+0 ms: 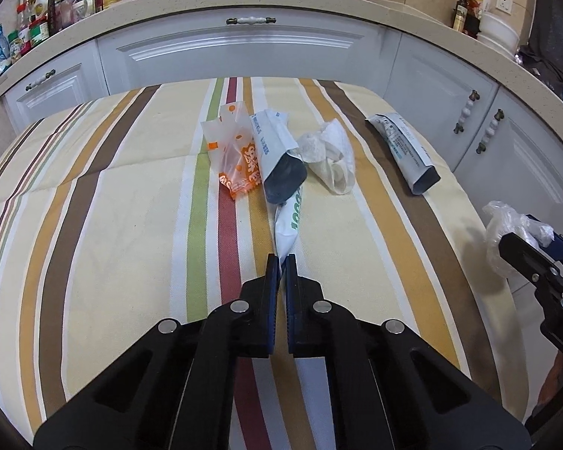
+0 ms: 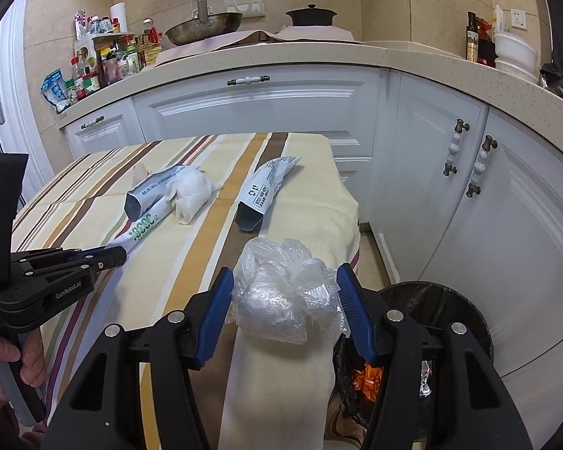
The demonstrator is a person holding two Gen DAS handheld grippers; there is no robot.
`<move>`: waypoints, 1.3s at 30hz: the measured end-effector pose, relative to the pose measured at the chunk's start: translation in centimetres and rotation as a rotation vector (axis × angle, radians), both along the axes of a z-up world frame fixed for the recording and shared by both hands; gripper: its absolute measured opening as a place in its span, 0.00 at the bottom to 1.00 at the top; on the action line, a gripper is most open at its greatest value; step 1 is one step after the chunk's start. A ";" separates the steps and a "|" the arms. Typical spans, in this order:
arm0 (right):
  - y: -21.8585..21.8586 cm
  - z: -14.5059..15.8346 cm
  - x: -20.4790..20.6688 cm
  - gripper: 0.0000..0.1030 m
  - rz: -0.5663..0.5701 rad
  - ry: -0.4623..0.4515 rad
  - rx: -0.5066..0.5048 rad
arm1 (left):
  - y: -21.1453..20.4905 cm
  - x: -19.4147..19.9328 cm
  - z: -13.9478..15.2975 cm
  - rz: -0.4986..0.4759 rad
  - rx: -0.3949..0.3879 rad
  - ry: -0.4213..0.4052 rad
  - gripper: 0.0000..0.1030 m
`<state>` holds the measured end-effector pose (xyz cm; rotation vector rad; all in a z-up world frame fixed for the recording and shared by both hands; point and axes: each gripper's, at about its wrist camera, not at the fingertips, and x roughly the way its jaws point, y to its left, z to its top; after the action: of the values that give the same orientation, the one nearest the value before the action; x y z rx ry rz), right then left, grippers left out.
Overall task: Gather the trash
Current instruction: 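Grasp the green-printed white tube with the left gripper while the right gripper holds the clear bag, then carry the clear bag and white tube over the bin and open both grippers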
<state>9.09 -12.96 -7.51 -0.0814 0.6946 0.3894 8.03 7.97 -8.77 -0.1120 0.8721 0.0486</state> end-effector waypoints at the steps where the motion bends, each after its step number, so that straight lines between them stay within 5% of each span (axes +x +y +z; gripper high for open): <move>1: 0.0 0.0 -0.1 0.55 0.000 -0.002 -0.001 | 0.0 -0.2 0.1 -0.001 0.002 -0.003 0.04; 21: -3.4 1.9 -3.2 0.55 -0.103 -0.078 -0.009 | -3.9 -5.7 5.0 -0.078 0.062 -0.145 0.04; 39: -14.3 0.7 -4.3 0.55 -0.360 -0.087 -0.031 | -18.6 -3.0 4.8 -0.325 0.093 -0.213 0.04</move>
<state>4.81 -27.28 -6.78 -0.0016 0.6144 0.0296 5.07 -10.64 -4.01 0.1112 0.6652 -0.2231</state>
